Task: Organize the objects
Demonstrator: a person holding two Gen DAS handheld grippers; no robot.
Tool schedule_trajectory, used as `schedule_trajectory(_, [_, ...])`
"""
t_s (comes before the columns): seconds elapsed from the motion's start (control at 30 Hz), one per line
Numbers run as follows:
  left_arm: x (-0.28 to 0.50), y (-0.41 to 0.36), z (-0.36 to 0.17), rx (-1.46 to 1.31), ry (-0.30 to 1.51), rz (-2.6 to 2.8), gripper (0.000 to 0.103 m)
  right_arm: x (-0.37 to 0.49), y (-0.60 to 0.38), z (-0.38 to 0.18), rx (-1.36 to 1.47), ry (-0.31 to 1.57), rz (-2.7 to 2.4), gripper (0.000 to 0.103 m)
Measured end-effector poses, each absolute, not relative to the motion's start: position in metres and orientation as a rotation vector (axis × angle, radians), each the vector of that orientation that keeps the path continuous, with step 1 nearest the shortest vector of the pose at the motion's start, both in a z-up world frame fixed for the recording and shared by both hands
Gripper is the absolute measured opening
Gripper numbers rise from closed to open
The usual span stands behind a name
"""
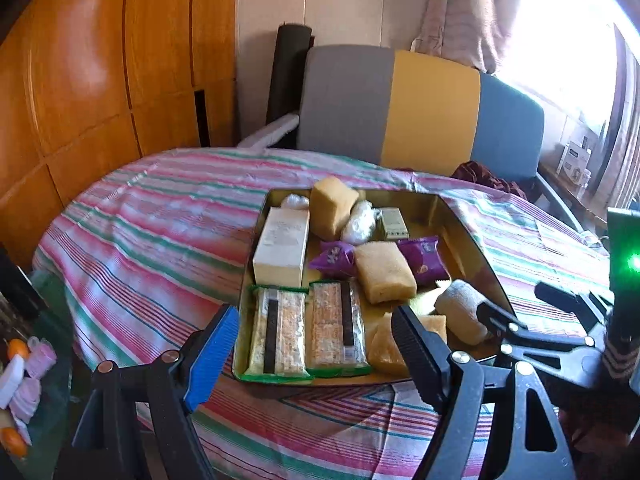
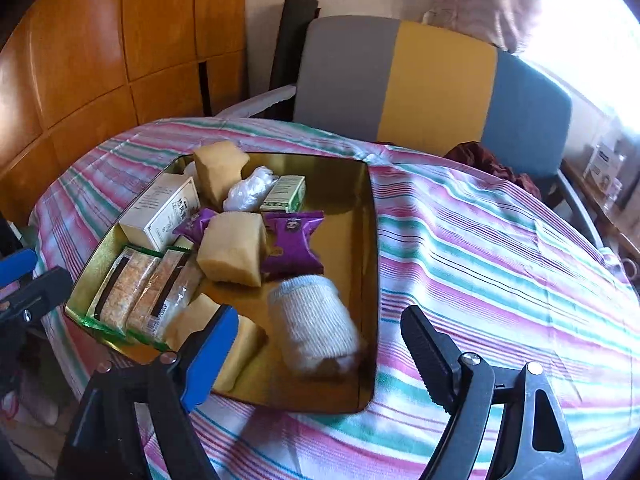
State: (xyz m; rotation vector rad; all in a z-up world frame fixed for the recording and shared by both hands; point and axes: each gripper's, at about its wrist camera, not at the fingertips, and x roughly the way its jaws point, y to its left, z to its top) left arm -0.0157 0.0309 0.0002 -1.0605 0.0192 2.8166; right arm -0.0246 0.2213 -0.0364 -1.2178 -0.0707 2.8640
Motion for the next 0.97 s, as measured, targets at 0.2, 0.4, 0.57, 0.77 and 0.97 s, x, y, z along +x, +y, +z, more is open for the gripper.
schedule_trajectory(0.2, [-0.009, 0.043, 0.012, -1.061, 0.094, 2.888, 0.080, -0.003, 0.222, -0.033, -1.152, -0.010, 2.827, 0.089])
schedule_trajectory(0.4, [-0.001, 0.036, 0.006, -1.074, 0.065, 2.852, 0.080, 0.009, 0.218, -0.023, -1.094, 0.010, 2.814, 0.094])
schedule_trajectory(0.57, [0.000, 0.024, -0.002, -1.091, -0.006, 2.844, 0.077, 0.014, 0.212, -0.012, -1.035, -0.010, 2.800, 0.097])
schedule_trajectory(0.77, [-0.001, 0.020, -0.009, -1.097, -0.055, 2.829, 0.068, 0.016, 0.203, -0.004, -1.003, -0.018, 2.818, 0.099])
schedule_trajectory(0.97, [-0.001, 0.017, -0.008, -1.076, -0.069, 2.838, 0.064, 0.012, 0.192, -0.003, -1.013, -0.070, 2.816, 0.099])
